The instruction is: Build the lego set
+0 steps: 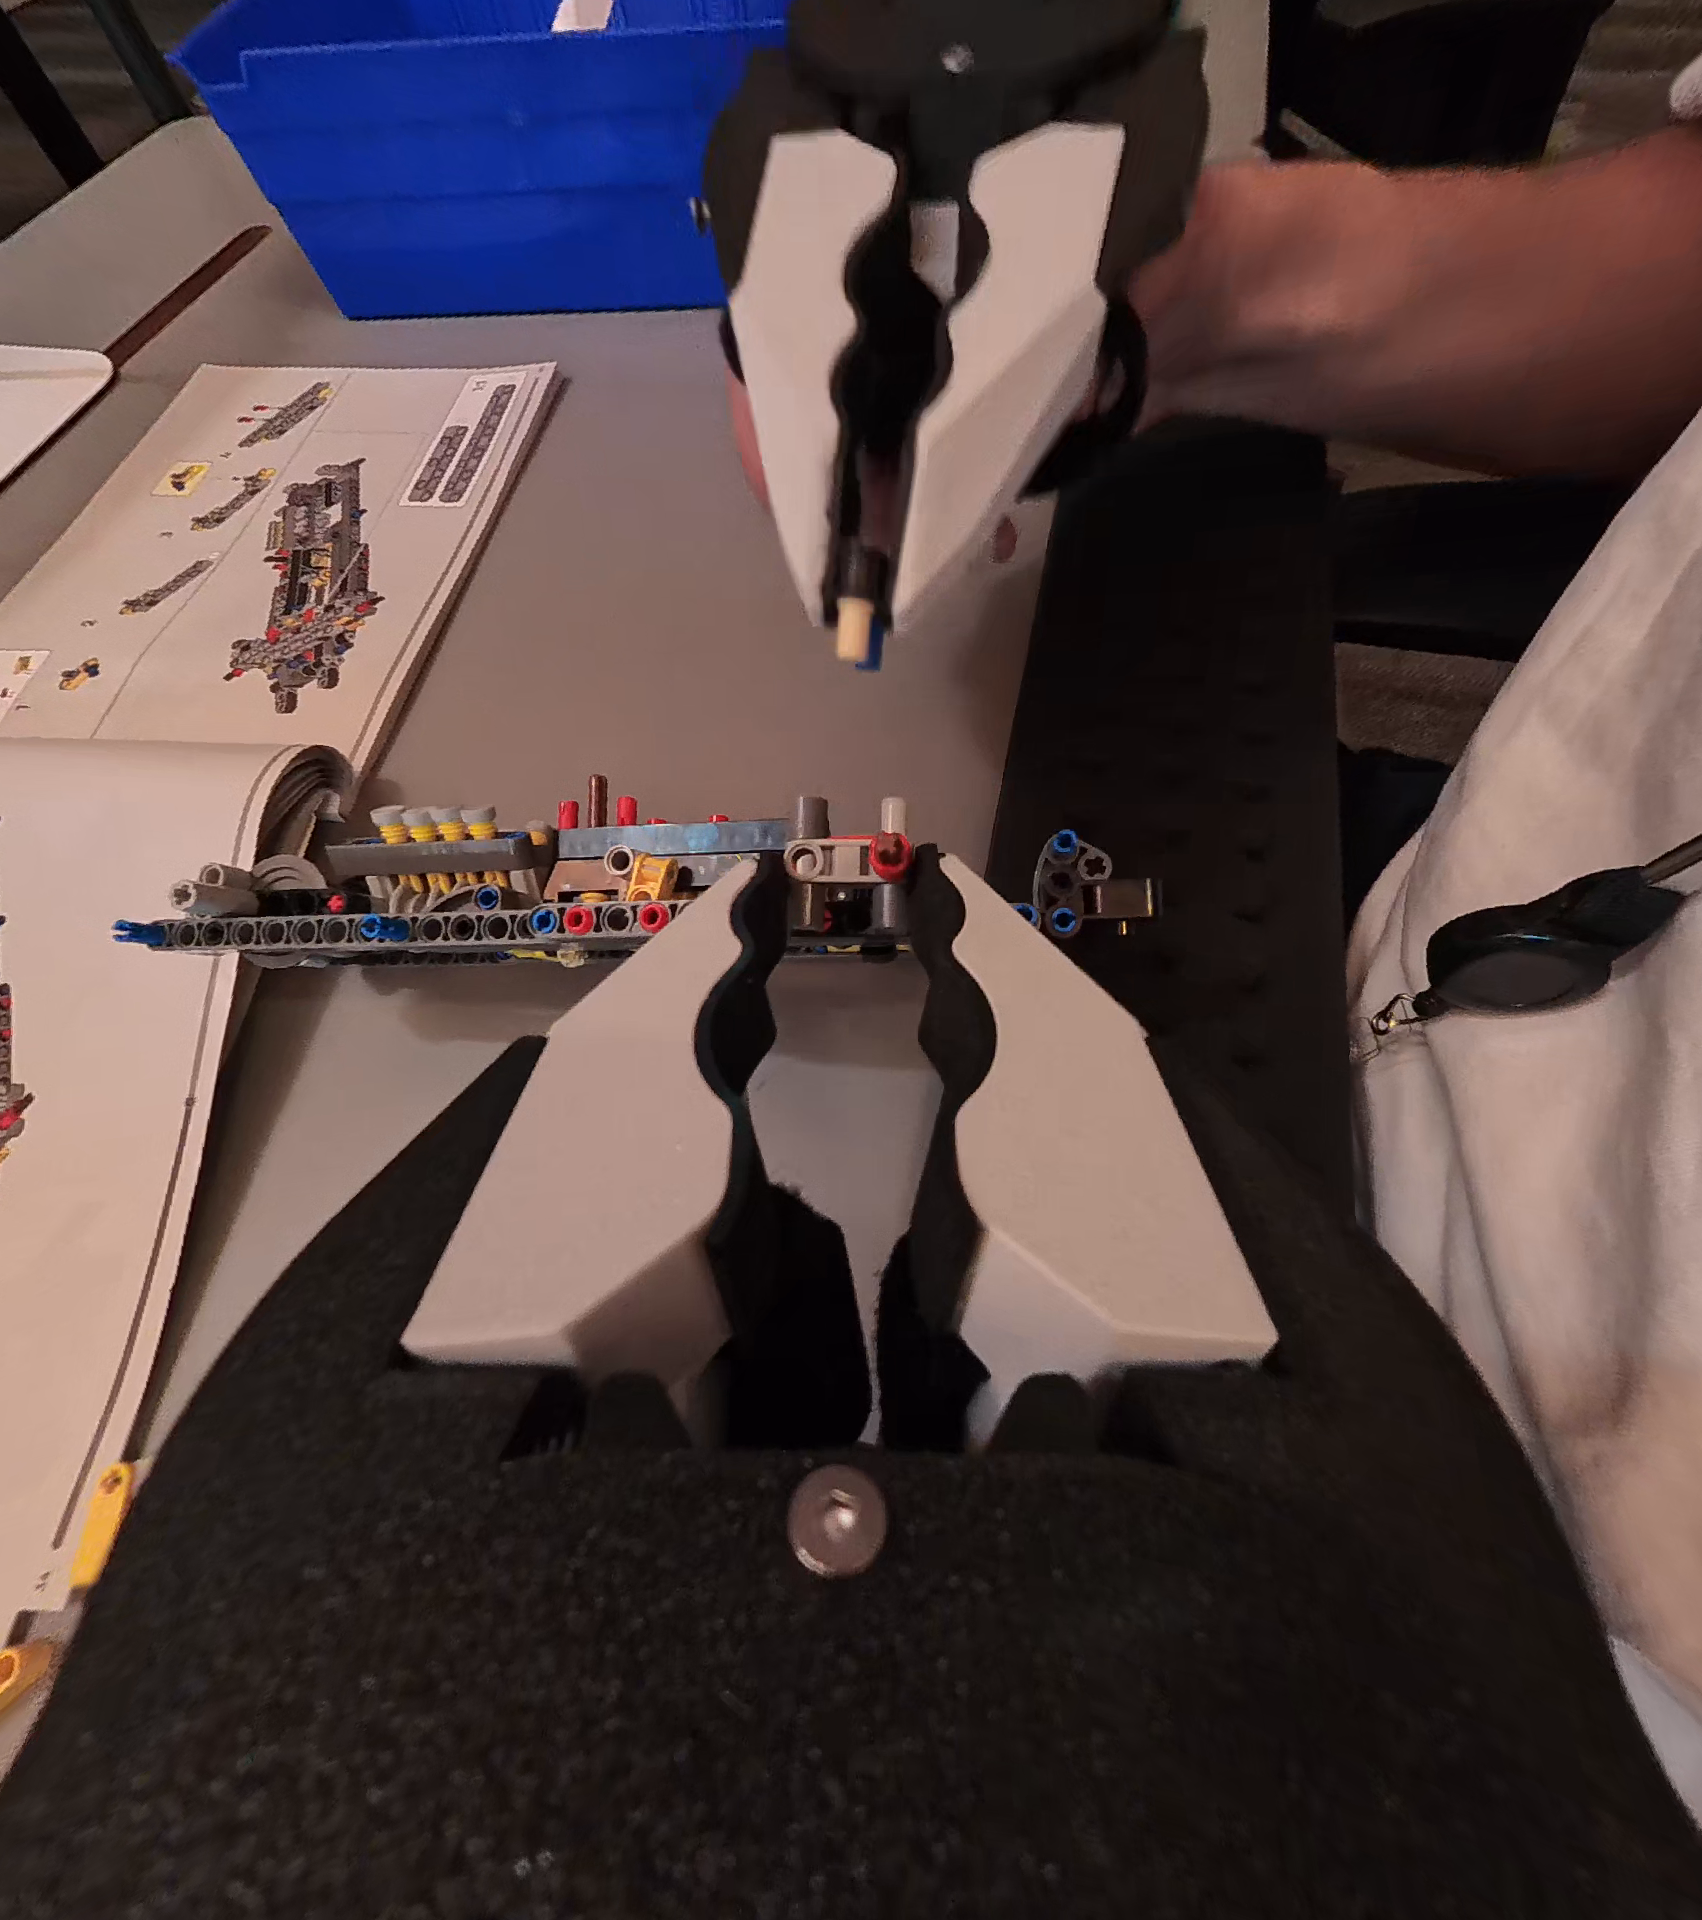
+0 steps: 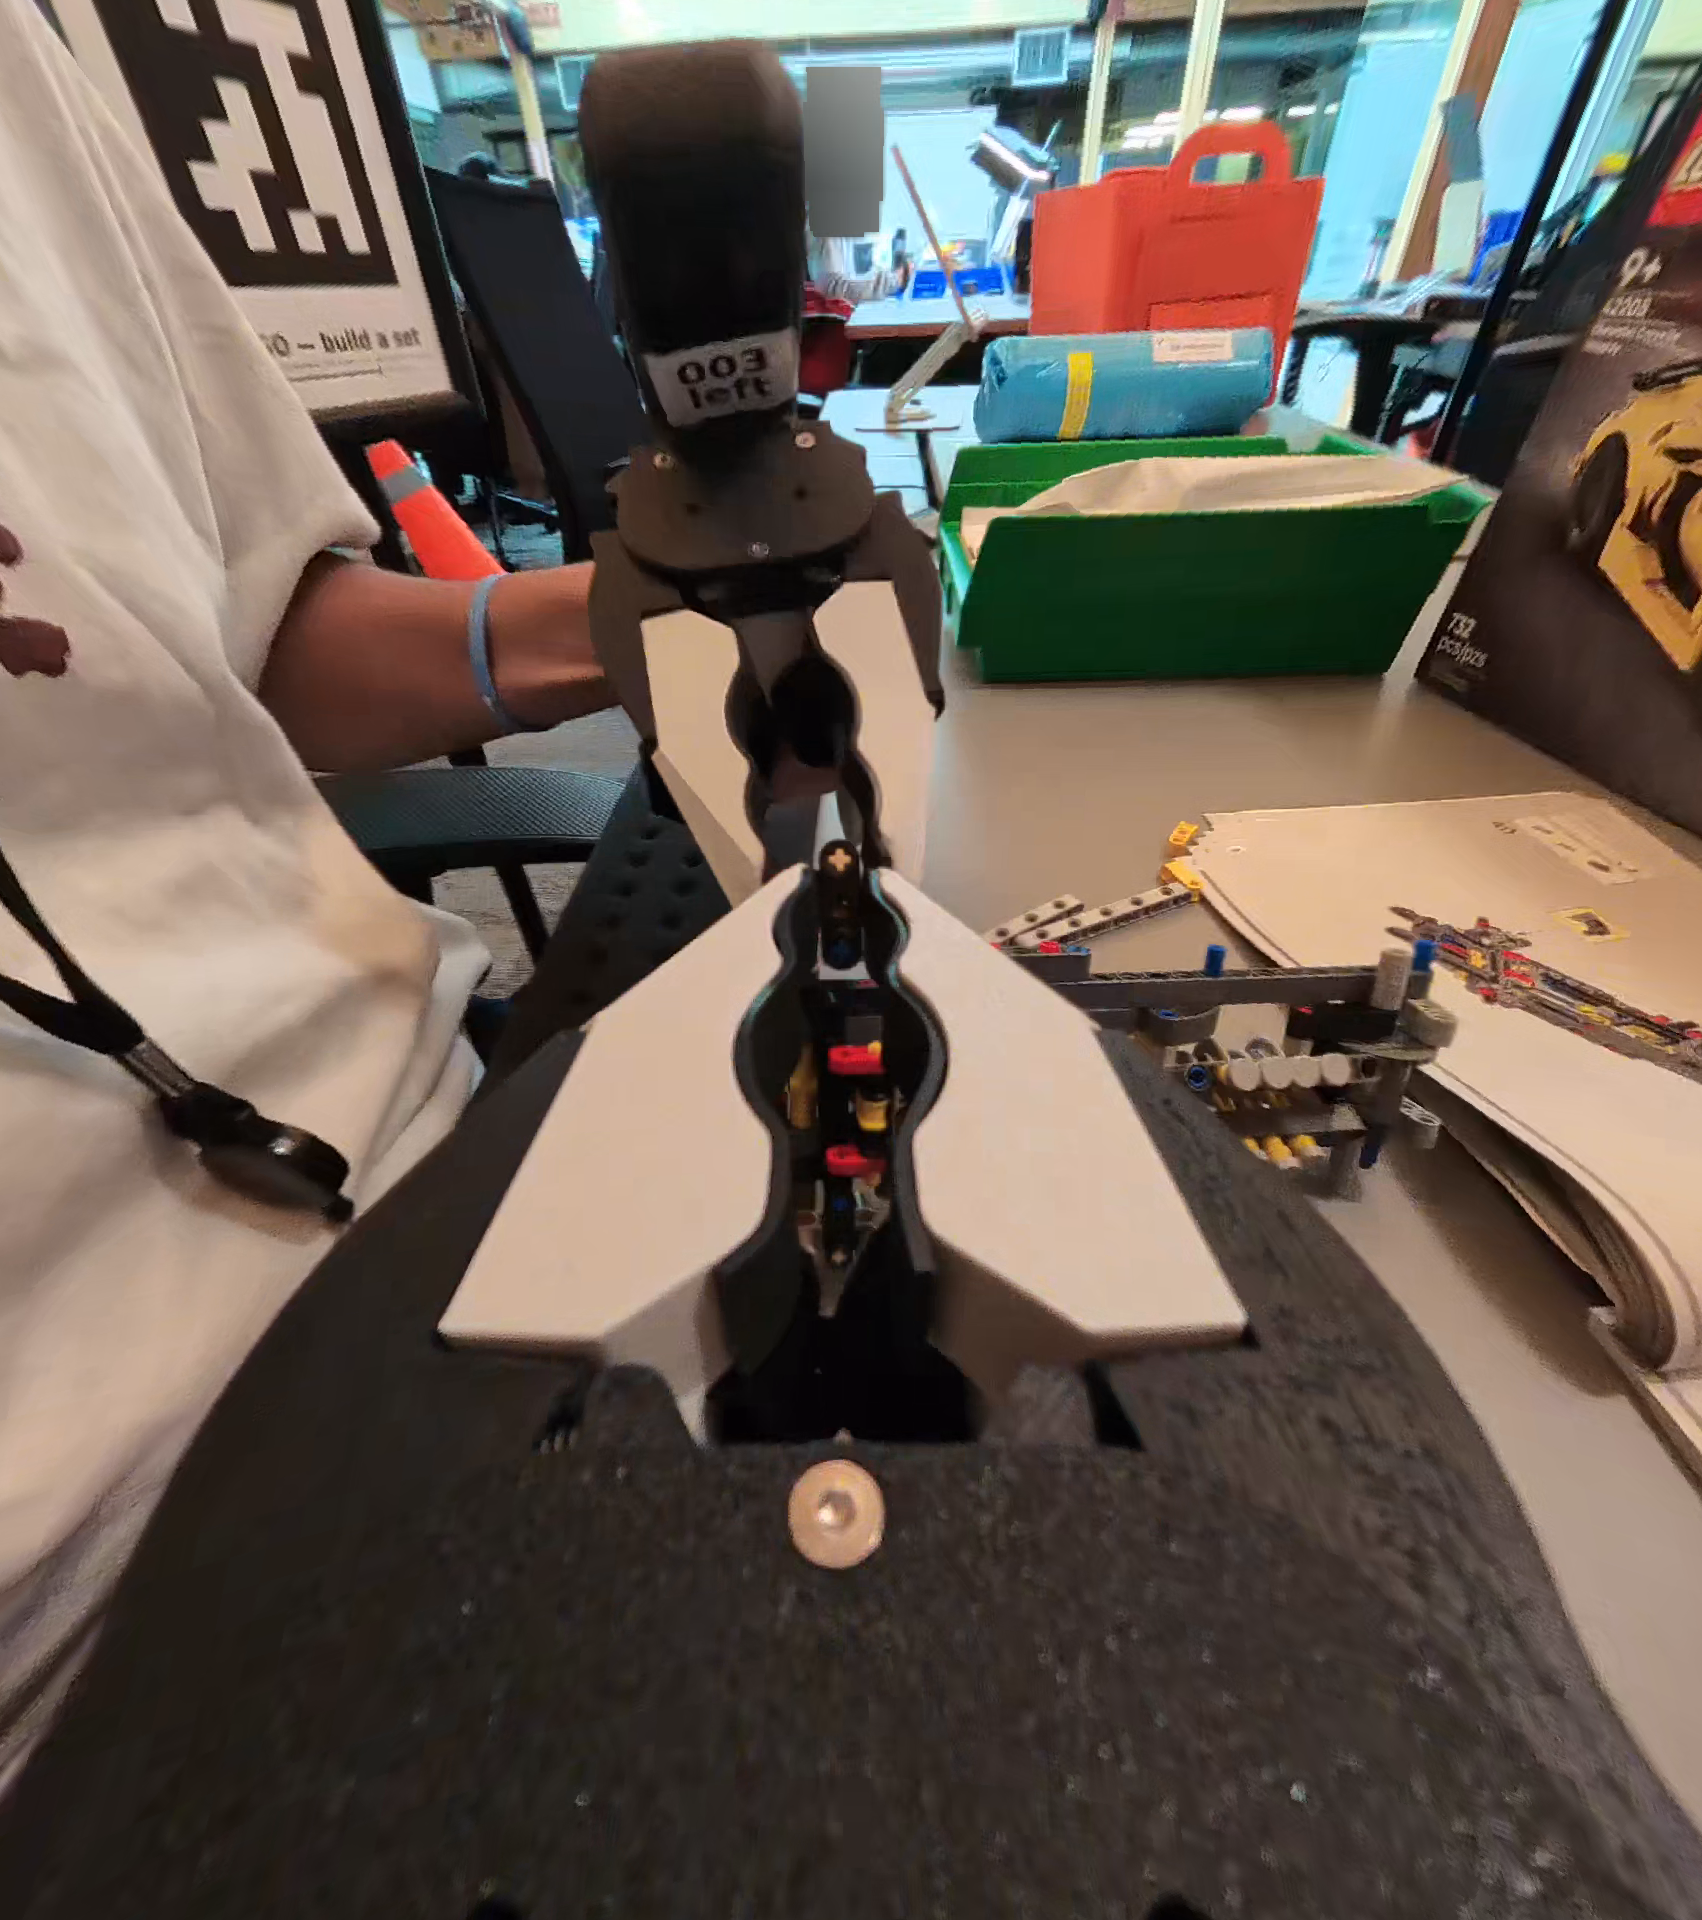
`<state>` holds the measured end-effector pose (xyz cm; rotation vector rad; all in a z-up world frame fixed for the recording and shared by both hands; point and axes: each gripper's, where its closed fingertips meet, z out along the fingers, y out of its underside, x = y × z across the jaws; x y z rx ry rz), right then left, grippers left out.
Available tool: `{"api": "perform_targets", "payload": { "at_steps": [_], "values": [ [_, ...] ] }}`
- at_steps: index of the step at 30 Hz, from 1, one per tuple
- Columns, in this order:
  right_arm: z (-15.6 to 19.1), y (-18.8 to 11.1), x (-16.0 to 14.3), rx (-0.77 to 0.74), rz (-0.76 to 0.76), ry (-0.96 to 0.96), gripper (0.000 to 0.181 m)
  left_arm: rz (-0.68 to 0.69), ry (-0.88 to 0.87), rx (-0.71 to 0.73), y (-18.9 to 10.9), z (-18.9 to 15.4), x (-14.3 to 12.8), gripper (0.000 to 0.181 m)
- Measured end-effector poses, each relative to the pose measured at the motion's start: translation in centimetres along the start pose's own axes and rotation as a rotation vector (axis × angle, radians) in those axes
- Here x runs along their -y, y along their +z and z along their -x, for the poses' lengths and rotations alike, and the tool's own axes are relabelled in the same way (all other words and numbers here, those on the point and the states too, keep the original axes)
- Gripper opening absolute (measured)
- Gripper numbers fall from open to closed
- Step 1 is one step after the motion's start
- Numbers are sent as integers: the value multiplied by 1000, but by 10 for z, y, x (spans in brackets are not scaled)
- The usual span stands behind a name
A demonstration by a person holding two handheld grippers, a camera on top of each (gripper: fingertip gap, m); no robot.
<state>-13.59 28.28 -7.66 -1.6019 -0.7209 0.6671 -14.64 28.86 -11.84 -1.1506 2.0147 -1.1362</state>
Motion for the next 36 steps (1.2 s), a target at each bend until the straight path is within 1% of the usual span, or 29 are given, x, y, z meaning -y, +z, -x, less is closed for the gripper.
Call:
{"api": "perform_targets", "payload": {
  "at_steps": [2,5,7,18,21,23,27,30,34,36],
  "values": [
    [0,6,-10,-28,18,-14,7,-10,-2,-3,0,0,0,22],
    [5,11,-18,-2,20,26,7,-17,5,-8,0,-2,0,22],
    [4,13,-24,-12,36,32,7,-24,9,-19,0,-3,1,22],
    [7,17,-33,60,23,126,7,-40,-17,-85,1,-7,-5,22],
    [4,17,-36,71,23,150,7,-68,-43,-122,1,-8,-6,22],
    [3,17,-37,93,19,199,7,-85,-58,-140,1,-8,-6,22],
    [1,17,-36,58,4,180,7,-103,-74,-149,1,-6,-5,22],
    [4,18,-36,60,-5,198,7,-111,-90,-145,1,-4,-5,22],
    [5,18,-39,51,38,192,7,-121,-106,-145,1,-5,-7,22],
    [2,10,-44,6,118,134,7,-127,-110,-145,1,-5,-7,21]
  ]
}}
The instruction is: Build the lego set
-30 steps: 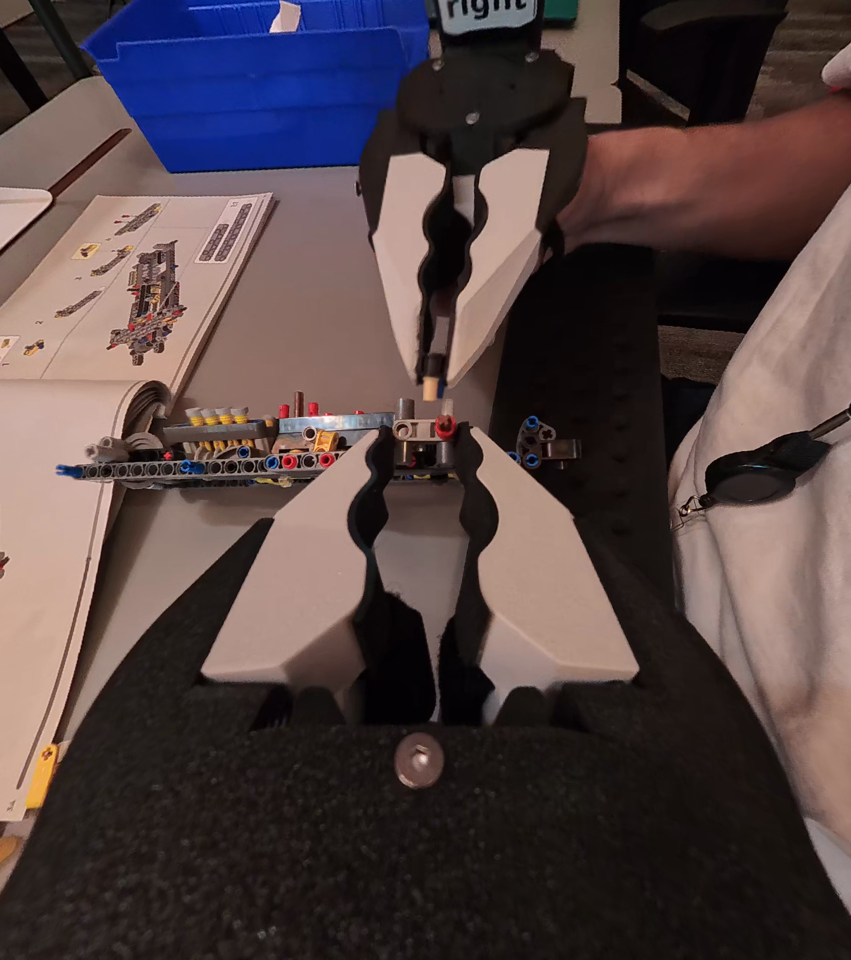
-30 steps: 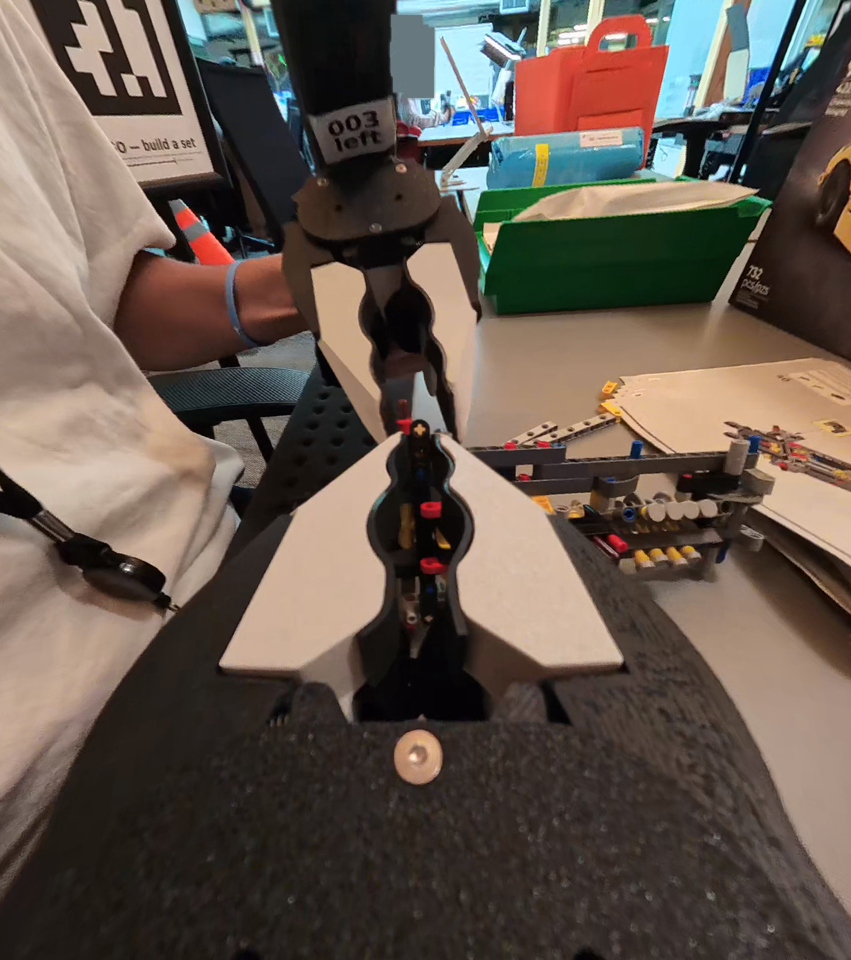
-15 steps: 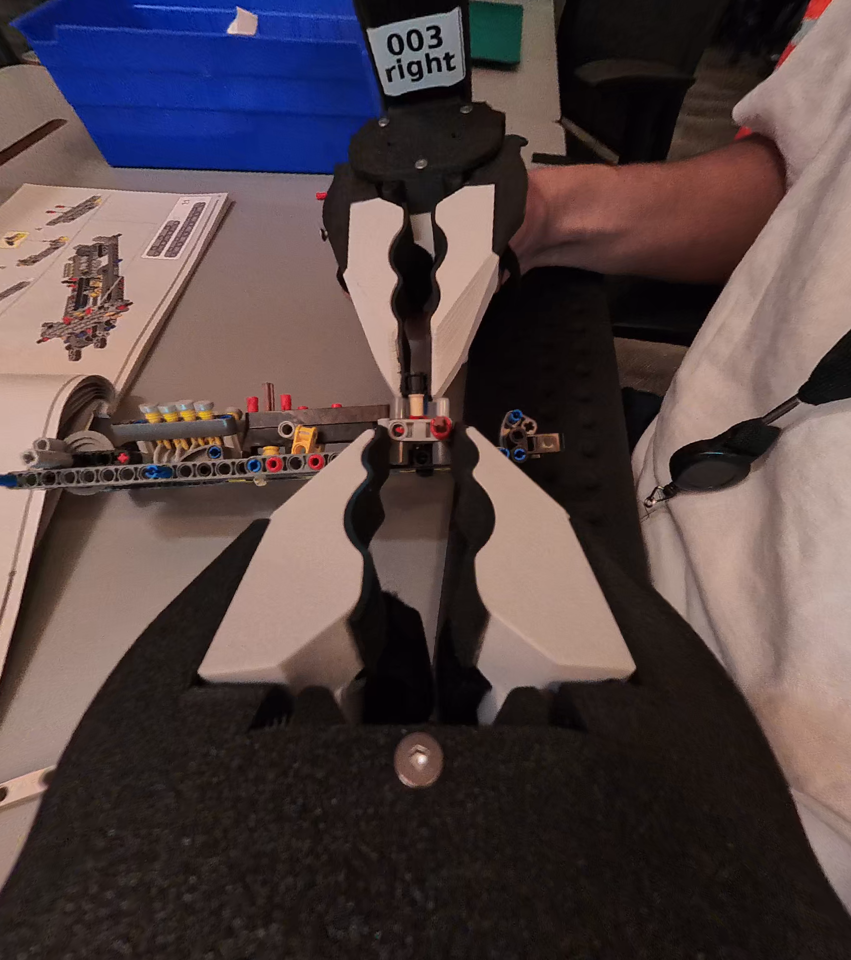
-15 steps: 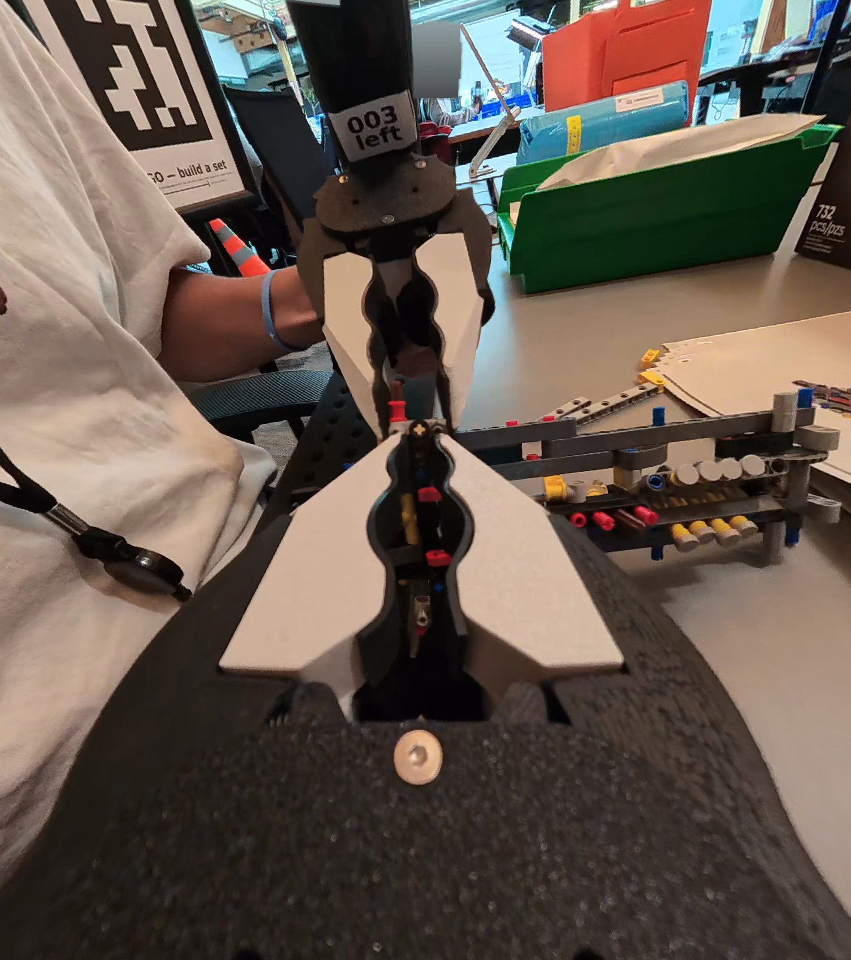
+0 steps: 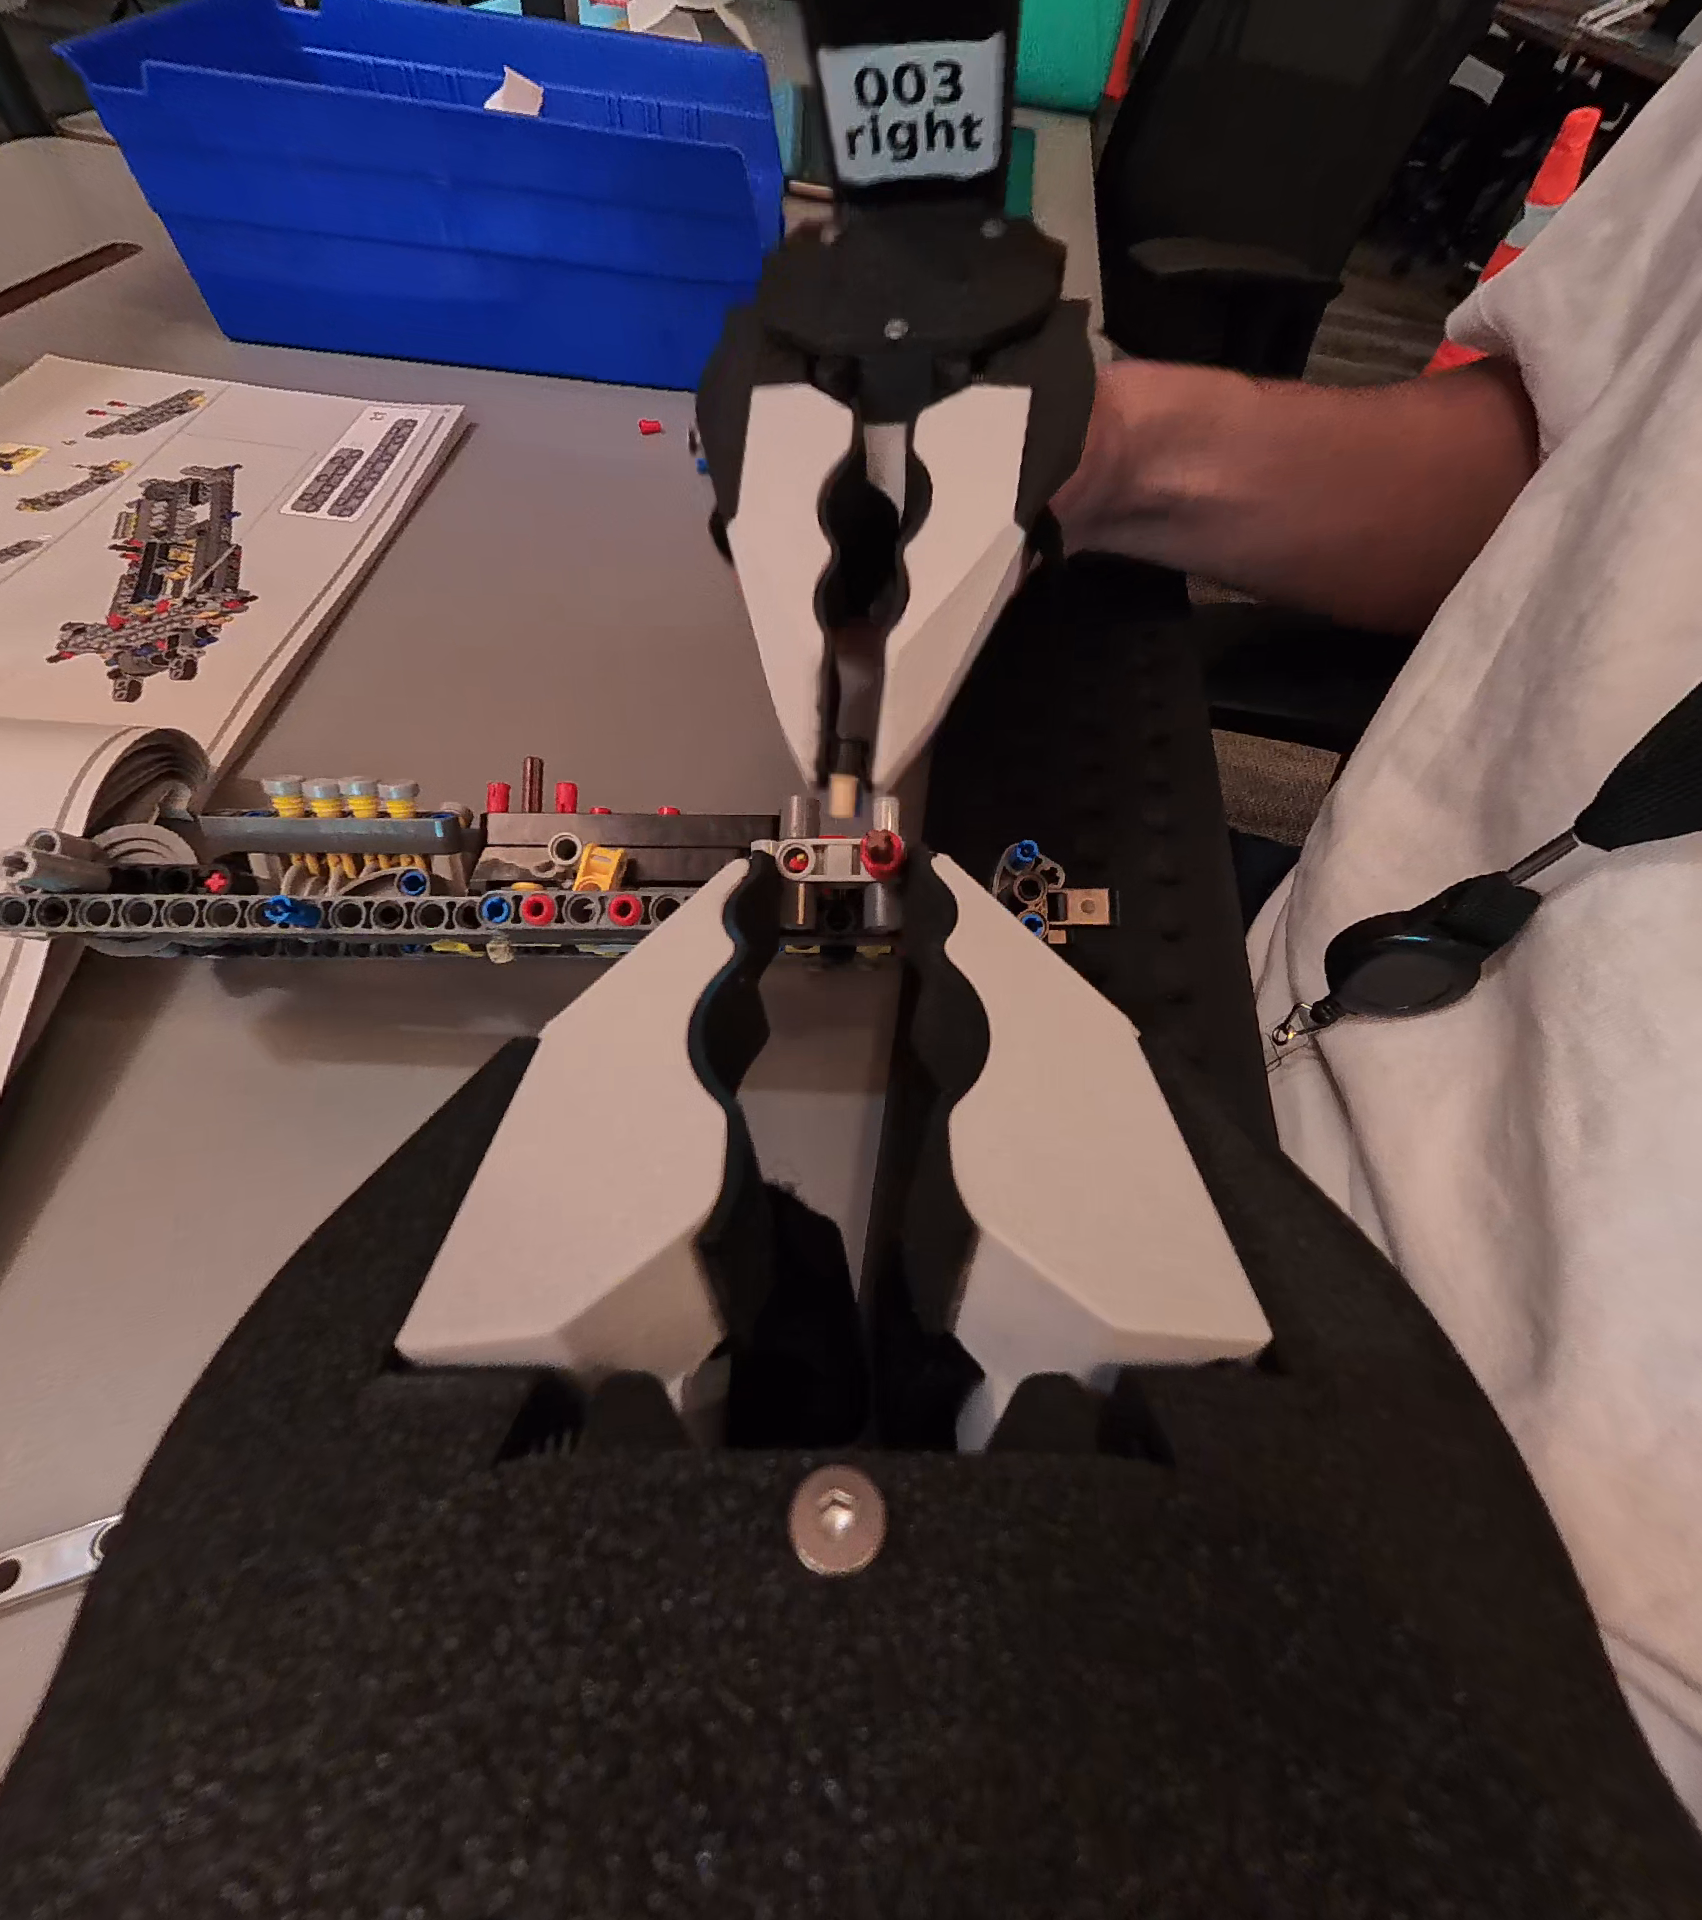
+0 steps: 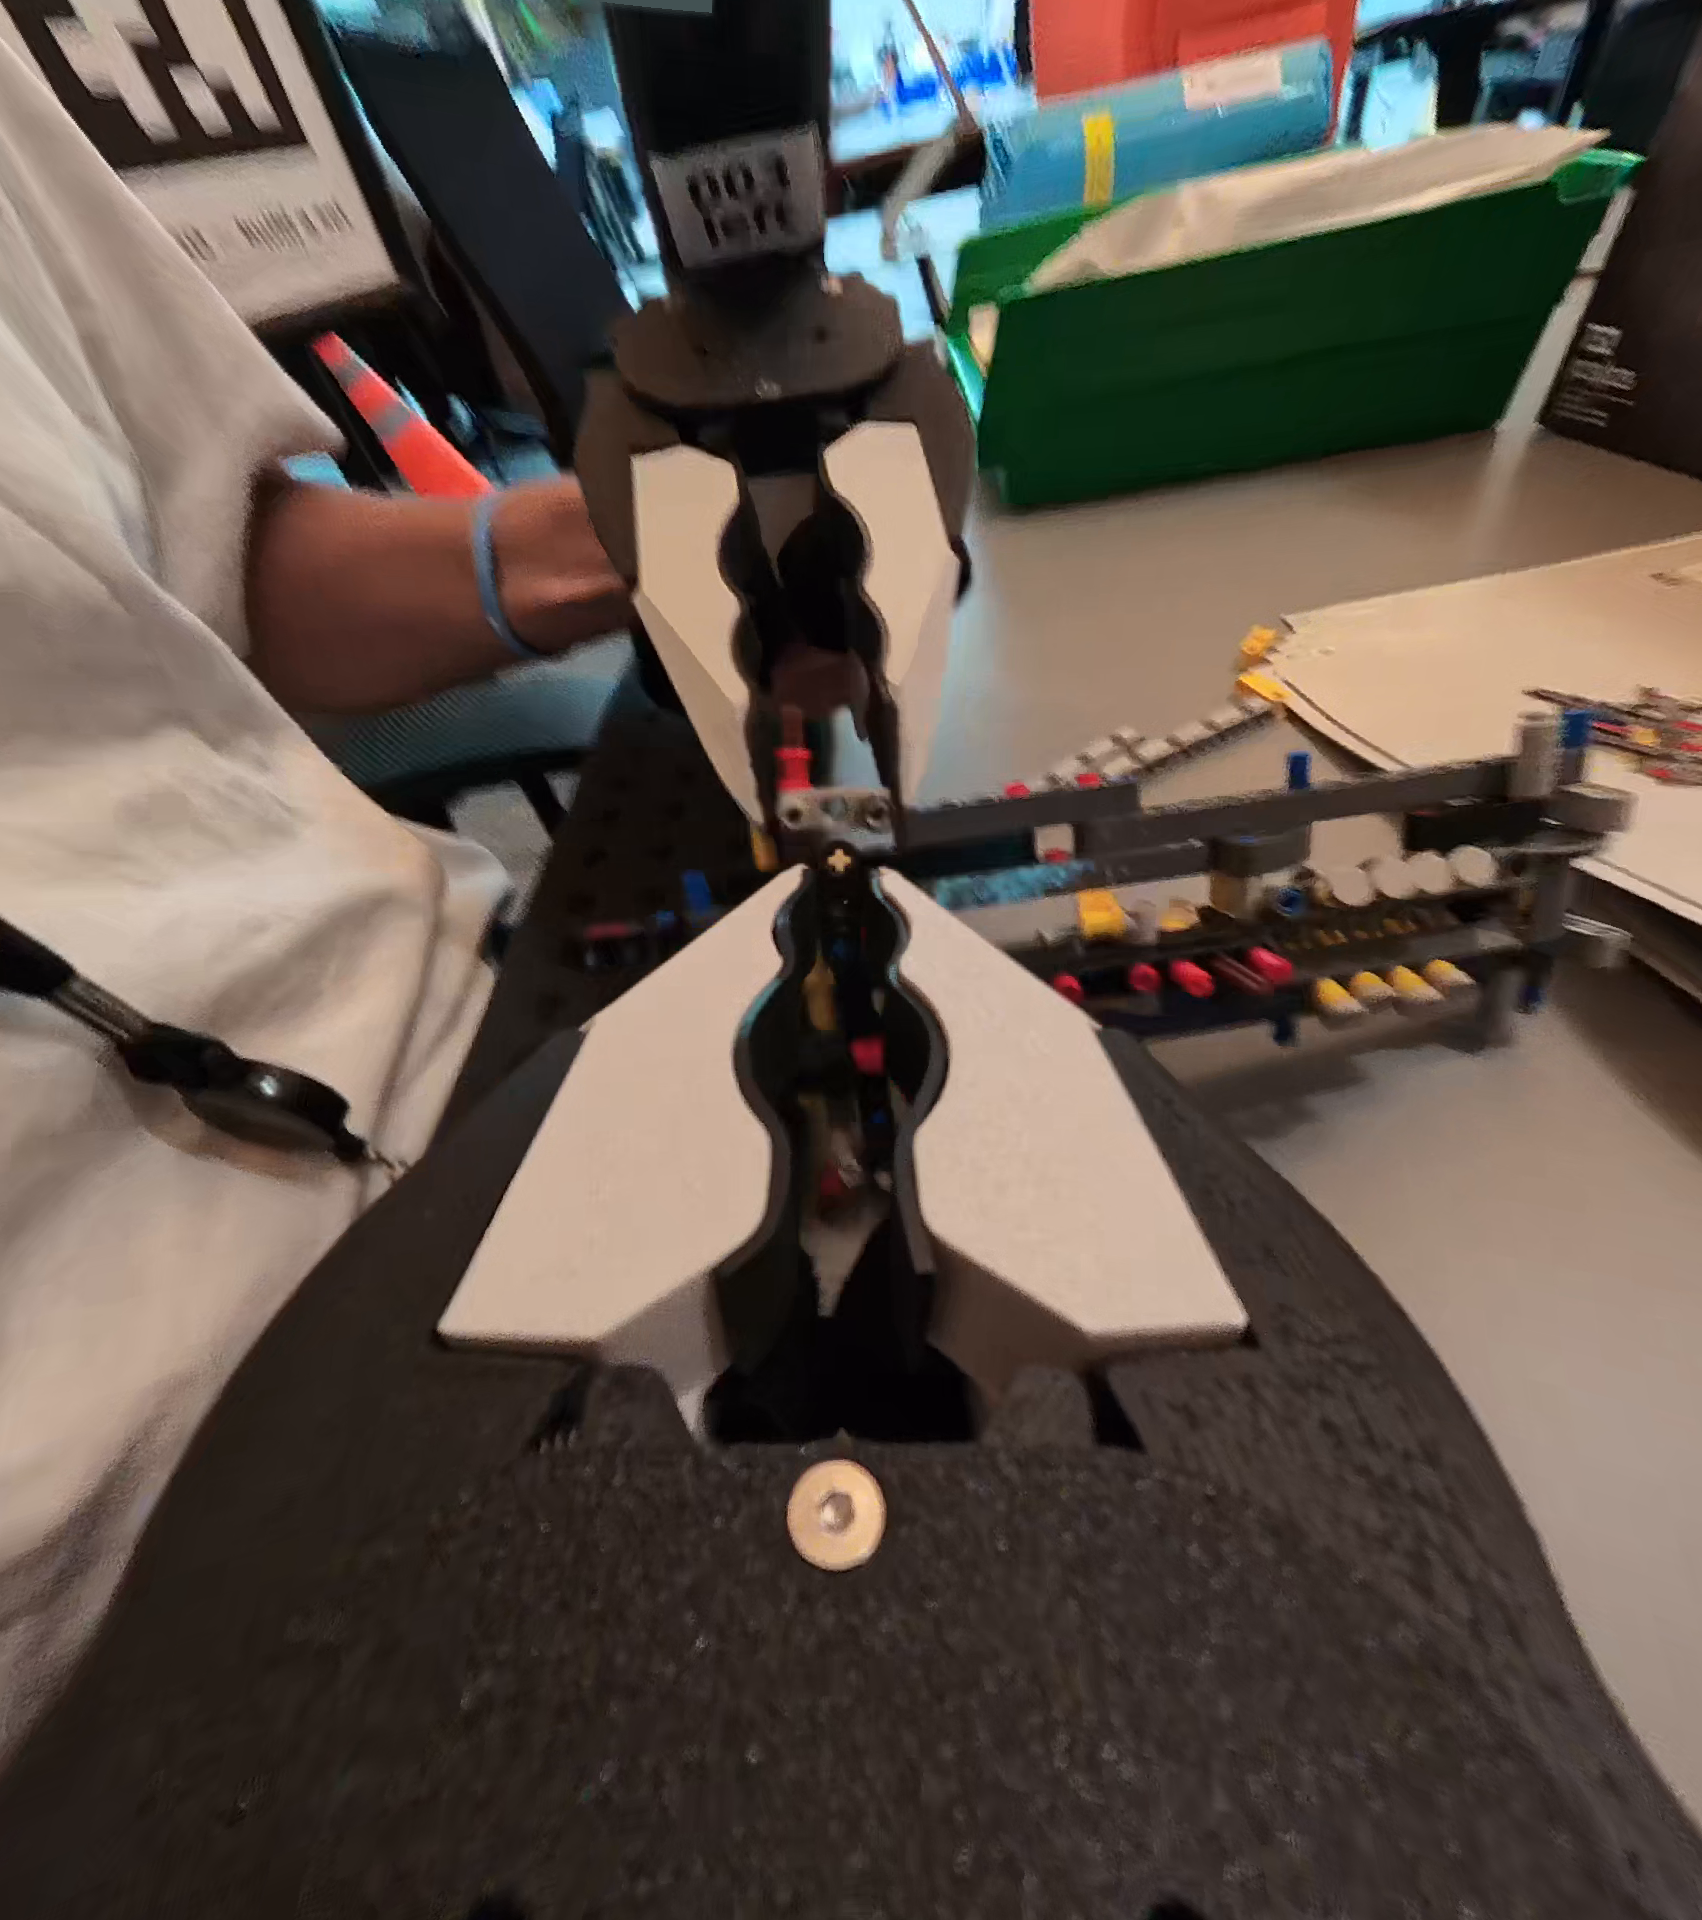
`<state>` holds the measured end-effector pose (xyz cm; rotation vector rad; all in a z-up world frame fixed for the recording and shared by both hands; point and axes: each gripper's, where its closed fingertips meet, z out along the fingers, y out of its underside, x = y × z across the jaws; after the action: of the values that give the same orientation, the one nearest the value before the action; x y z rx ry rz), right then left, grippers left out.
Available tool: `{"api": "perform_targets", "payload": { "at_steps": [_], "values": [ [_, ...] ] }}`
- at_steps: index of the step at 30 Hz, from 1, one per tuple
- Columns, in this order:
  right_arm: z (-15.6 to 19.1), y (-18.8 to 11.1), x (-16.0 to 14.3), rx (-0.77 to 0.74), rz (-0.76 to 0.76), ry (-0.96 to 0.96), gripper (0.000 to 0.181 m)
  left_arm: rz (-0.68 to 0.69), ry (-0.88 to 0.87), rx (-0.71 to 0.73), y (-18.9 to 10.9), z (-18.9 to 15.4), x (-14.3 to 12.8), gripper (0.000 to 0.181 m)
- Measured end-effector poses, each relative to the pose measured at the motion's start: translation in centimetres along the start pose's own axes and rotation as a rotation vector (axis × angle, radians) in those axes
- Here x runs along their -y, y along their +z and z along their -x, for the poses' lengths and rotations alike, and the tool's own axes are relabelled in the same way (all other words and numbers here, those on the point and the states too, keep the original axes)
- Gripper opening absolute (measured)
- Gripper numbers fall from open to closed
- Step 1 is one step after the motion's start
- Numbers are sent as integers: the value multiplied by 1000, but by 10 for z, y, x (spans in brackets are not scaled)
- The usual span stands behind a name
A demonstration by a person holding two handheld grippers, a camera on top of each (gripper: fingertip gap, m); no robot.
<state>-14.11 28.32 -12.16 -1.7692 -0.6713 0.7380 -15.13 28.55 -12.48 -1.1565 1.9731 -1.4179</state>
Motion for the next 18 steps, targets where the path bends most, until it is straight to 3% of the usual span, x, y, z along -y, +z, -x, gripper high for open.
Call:
{"api": "perform_targets", "payload": {
  "at_steps": [4,9,13,18],
  "values": [
    [-25,-42,-32,-164,320,-97,7,-11,-2,-4,0,0,1,22],
    [-40,-90,-82,-190,765,-15,7,19,31,-8,5,-1,4,22],
    [-45,-110,-100,-197,947,-50,7,47,63,1,8,-3,6,22],
    [-48,-118,-109,-206,1025,-73,12,63,74,18,7,-3,5,22]
  ]
}}
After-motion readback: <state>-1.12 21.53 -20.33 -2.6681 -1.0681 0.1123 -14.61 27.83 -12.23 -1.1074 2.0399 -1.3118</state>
